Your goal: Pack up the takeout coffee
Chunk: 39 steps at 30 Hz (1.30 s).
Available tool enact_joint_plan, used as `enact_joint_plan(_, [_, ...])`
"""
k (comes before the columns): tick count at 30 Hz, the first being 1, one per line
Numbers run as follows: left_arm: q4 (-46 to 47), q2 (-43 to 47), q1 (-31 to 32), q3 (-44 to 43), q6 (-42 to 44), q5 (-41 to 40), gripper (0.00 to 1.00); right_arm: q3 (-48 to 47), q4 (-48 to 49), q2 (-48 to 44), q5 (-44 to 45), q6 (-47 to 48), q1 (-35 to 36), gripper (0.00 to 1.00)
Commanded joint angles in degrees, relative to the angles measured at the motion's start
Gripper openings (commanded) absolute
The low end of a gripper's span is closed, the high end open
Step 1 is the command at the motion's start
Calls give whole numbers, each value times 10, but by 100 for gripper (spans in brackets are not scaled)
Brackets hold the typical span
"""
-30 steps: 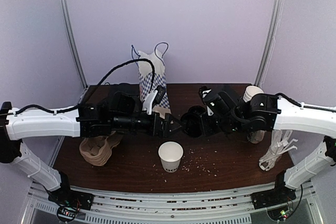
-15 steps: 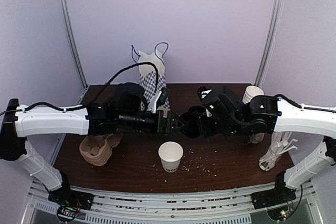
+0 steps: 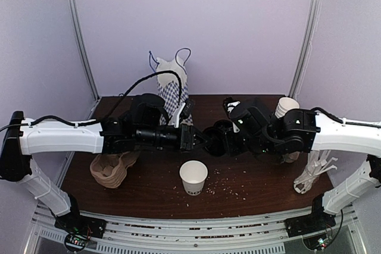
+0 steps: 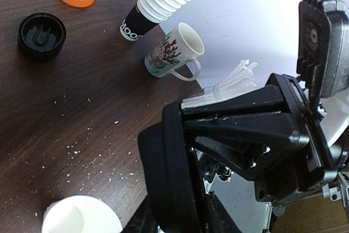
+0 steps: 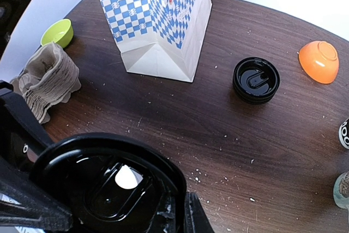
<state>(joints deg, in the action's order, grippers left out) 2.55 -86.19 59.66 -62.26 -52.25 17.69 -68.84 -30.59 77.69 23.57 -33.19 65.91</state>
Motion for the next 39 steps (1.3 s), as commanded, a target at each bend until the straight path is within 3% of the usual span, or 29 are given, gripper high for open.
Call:
enact_joint_plan(1, [41, -4, -2, 3, 2, 9, 23, -3, 7, -13, 9, 1, 5, 0])
enact_joint_plan(10, [42, 4, -2, 13, 10, 1, 1, 4, 22, -20, -7, -2, 7, 0])
enact_joint_plan(12, [39, 8, -2, 15, 14, -4, 0, 7, 30, -27, -12, -5, 6, 13])
enact_joint_plan(17, [31, 21, -2, 17, 23, -21, 0, 11, 48, -49, -28, -13, 7, 65])
enact_joint_plan(21, [15, 36, -2, 16, 39, -42, 0, 10, 59, -68, -36, -21, 6, 82])
enact_joint_plan(24, [-34, 55, -2, 0, 78, -80, 0, 13, 70, -91, -33, -24, 6, 85])
enact_joint_plan(28, [-152, 93, 18, -26, 183, -190, 0, 35, 79, -126, -9, -22, 5, 86])
enact_joint_plan(33, [-294, 121, 109, -57, 284, -379, 0, 87, 93, -157, 34, -40, -1, 86])
enact_joint_plan(39, [-341, 97, 251, -59, 377, -604, 0, 166, 141, -170, 42, -79, -11, 86])
